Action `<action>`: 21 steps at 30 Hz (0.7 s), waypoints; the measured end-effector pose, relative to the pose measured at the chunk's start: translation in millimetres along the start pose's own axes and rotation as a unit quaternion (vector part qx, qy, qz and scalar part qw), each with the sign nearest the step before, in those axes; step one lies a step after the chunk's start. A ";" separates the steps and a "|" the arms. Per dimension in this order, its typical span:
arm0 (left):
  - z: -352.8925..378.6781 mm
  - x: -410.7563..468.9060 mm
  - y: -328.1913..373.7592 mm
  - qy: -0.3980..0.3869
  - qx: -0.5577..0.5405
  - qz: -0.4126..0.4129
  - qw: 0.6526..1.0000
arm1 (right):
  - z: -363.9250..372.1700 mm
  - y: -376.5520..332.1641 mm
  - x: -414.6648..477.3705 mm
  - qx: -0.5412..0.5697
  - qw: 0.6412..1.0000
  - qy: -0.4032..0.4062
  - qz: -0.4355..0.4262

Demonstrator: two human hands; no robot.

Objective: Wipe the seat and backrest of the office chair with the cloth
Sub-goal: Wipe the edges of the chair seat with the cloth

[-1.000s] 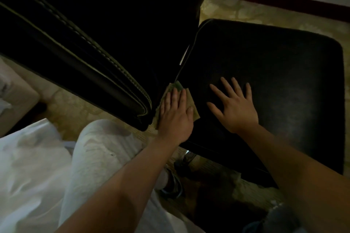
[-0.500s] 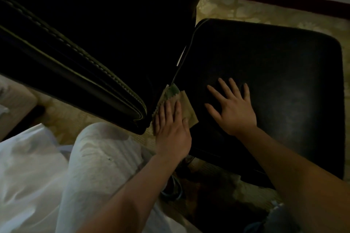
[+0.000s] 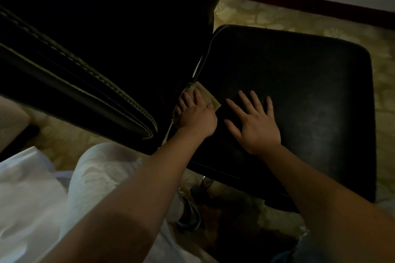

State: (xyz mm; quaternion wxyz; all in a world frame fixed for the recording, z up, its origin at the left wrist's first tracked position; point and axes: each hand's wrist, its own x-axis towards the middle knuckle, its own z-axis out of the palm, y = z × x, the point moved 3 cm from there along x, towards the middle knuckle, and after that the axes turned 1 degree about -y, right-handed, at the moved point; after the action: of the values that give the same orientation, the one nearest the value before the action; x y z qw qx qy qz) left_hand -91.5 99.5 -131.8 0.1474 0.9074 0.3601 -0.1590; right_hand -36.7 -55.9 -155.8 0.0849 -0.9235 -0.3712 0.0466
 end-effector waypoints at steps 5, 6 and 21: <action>6.5 -6.3 -9.5 0.030 -0.015 0.028 0.999 | -1.6 1.4 -0.2 0.005 1.000 -0.009 -0.003; 8.2 -11.2 -12.5 0.032 -0.017 0.033 0.999 | -1.5 2.3 -0.6 0.004 1.000 -0.010 -0.005; 23.4 -54.1 -30.5 0.035 -0.016 0.028 0.999 | -1.3 3.4 -0.9 -0.004 1.000 -0.015 -0.016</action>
State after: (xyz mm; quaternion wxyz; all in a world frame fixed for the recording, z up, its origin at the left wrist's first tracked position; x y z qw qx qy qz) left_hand -154.4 79.0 -136.3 0.1532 0.9198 0.3417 -0.1173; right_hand -34.8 -59.1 -155.1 0.0764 -0.9169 -0.3874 0.0579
